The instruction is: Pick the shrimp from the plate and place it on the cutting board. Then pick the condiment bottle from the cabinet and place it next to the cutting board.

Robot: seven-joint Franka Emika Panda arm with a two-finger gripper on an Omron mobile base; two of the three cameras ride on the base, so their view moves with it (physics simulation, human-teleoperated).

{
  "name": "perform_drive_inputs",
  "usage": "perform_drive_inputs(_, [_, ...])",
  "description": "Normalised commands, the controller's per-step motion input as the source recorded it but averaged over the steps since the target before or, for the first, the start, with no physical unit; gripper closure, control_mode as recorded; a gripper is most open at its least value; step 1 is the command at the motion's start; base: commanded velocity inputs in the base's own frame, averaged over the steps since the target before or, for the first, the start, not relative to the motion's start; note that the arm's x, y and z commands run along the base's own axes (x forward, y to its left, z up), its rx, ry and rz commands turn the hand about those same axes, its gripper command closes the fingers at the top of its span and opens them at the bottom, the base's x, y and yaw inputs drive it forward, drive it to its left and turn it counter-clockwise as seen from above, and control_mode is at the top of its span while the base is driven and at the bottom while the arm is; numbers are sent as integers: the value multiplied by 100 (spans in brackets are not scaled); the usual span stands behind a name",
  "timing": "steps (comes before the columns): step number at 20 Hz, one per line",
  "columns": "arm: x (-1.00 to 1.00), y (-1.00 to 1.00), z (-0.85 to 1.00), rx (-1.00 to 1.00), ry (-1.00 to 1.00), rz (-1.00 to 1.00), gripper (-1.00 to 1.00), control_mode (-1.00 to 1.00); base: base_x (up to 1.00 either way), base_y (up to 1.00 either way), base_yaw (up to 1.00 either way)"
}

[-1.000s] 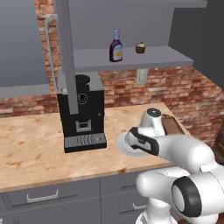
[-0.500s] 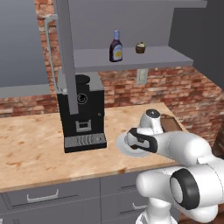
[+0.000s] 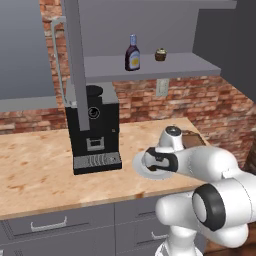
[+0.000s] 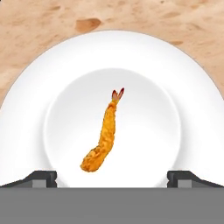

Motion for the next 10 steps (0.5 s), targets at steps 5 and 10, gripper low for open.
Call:
perform_drive_inputs(5, [4,1,-12,0,0,0,-100,-100,0,0,0])
perform_drive_inputs(10, [6,1,-11,0,0,0,-100,-100,0,0,0])
